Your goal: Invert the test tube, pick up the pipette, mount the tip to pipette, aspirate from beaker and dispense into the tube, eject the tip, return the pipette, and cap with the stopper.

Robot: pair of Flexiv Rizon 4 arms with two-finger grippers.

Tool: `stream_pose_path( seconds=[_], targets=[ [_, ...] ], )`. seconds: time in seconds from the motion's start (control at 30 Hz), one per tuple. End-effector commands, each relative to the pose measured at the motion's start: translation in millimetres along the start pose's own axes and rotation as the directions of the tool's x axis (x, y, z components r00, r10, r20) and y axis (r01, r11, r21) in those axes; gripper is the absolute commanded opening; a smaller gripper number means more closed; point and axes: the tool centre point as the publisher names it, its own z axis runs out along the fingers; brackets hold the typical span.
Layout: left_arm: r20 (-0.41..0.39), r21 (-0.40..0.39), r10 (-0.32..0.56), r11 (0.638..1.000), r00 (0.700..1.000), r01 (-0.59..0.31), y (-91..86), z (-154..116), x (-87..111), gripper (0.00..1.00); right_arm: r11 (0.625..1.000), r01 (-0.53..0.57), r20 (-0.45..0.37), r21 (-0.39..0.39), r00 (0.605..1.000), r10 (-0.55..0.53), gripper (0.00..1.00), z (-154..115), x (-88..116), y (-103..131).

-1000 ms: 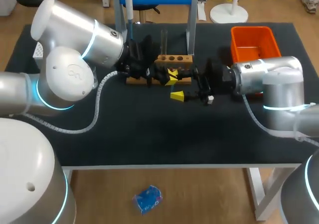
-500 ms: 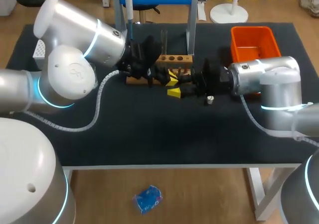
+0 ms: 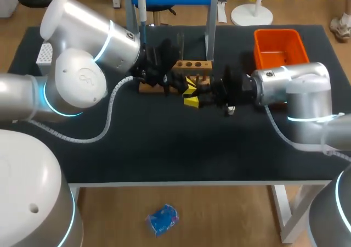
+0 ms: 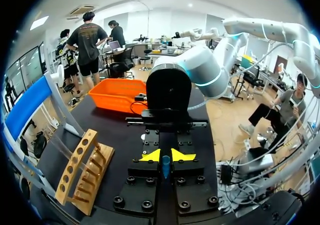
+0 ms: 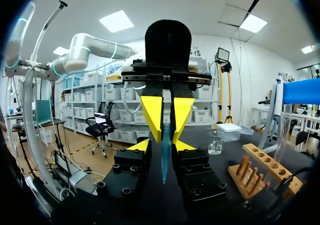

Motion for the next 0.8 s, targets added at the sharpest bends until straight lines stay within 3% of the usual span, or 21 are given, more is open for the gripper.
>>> stream_pose_path(
  seconds=[0.03, 0.2, 0.27, 0.67, 0.7, 0.73, 0.8],
  targets=[
    [0.002, 0.000, -0.002, 1.000, 1.000, 0.002, 0.9, -0.2, 0.3, 0.00, 1.000, 0.000, -0.003, -0.004, 1.000, 0.000, 0.22, -0.5, -1.0, -2.3],
    [0.002, 0.000, -0.002, 1.000, 1.000, 0.002, 2.0, -0.4, 0.2, 0.00, 1.000, 0.004, 0.000, -0.007, 1.000, -0.004, 0.12, -1.4, -1.3, -1.1],
    [0.003, 0.001, -0.003, 1.000, 1.000, 0.003, 2.2, -0.3, 0.1, 0.00, 1.000, 0.005, 0.001, -0.006, 1.000, -0.005, 0.00, -1.5, -1.5, -0.8],
    [-0.002, -0.010, -0.010, 1.000, 1.000, 0.010, 4.3, 2.2, 0.2, 0.00, 1.000, 0.002, 0.000, -0.008, 1.000, -0.002, 0.00, -1.5, -1.0, -1.3],
    [0.025, 0.005, -0.022, 1.000, 0.999, 0.022, 4.4, 2.0, 0.4, 0.00, 1.000, 0.002, -0.001, -0.008, 1.000, -0.002, 0.00, -1.5, -0.9, -1.4],
    [0.029, 0.014, -0.017, 1.000, 0.999, 0.017, 4.0, 0.8, -0.9, 1.00, 1.000, 0.003, -0.001, -0.008, 1.000, -0.003, 0.00, -1.5, -0.8, -1.4],
    [0.045, 0.020, -0.016, 1.000, 0.999, 0.015, 3.1, -1.5, -1.2, 1.00, 1.000, 0.003, 0.000, -0.008, 1.000, -0.003, 0.00, -1.6, -0.9, -1.4]
  ],
)
